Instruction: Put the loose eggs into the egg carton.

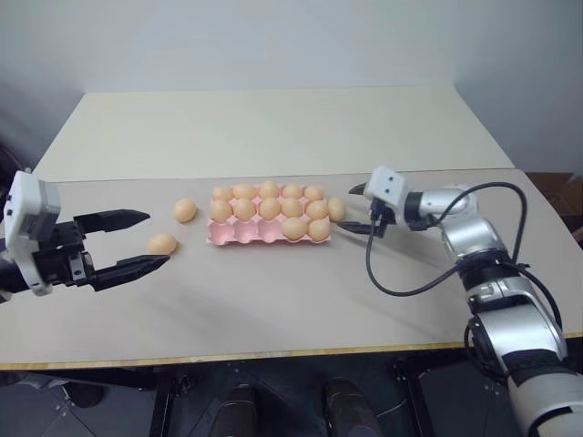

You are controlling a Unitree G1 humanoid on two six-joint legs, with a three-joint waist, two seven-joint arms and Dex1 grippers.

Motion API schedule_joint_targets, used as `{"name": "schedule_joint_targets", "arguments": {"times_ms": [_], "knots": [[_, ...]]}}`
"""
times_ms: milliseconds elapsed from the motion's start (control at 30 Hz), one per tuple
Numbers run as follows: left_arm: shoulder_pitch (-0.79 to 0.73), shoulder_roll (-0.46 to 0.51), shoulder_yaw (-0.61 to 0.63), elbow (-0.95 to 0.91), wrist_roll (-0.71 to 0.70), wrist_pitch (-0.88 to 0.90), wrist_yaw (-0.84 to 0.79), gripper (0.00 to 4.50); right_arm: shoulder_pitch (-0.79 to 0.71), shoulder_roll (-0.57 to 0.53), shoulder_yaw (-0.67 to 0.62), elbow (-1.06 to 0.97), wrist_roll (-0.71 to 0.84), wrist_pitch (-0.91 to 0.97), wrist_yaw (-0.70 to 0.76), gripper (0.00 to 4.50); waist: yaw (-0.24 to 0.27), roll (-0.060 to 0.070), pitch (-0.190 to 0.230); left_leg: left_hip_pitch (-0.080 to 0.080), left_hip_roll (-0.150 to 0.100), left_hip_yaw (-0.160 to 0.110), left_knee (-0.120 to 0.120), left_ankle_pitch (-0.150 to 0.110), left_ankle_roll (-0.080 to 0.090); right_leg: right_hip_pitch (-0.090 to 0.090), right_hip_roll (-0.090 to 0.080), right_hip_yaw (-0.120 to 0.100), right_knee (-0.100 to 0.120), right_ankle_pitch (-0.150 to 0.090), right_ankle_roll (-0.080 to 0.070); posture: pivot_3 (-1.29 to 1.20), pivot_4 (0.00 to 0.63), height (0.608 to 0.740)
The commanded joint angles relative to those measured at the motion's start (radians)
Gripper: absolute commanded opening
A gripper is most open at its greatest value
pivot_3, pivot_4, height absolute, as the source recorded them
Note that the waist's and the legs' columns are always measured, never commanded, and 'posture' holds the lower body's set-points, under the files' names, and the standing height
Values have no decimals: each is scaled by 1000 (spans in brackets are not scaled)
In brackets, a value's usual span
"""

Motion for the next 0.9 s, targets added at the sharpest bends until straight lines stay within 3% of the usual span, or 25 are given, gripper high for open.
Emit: {"name": "schedule_joint_targets", "arguments": {"times_ms": [33, 433, 667, 900], "knots": [[4, 8, 56, -29, -24, 1, 1, 4500, -58, 19, 3, 118, -47, -96, -52, 4469, -2, 0, 0, 0, 0, 0, 0, 0, 0, 0, 0, 0, 0, 0, 0, 0, 150, 740], [15, 17, 72, -37, -32, 8, -1, 4500, -145, 138, -26, 337, -98, -118, -256, 4469, -10, 0, 0, 1, 1, 0, 0, 0, 0, 0, 1, 1, 0, 0, 0, 0, 150, 740], [15, 27, 75, -35, -30, 10, 0, 4500, -120, 135, -59, 316, -81, -124, -259, 2498, -9, 0, 0, 1, 0, 0, 0, 0, 0, 0, 1, 1, 0, 0, 0, 0, 150, 740], [-7, 26, 38, -12, -19, -5, 6, 4500, -76, 49, -87, 173, -87, -55, -271, 2397, -6, 1, 0, 1, 0, 0, 0, 0, 0, 0, 0, 1, 0, 0, 0, 0, 150, 740]]}}
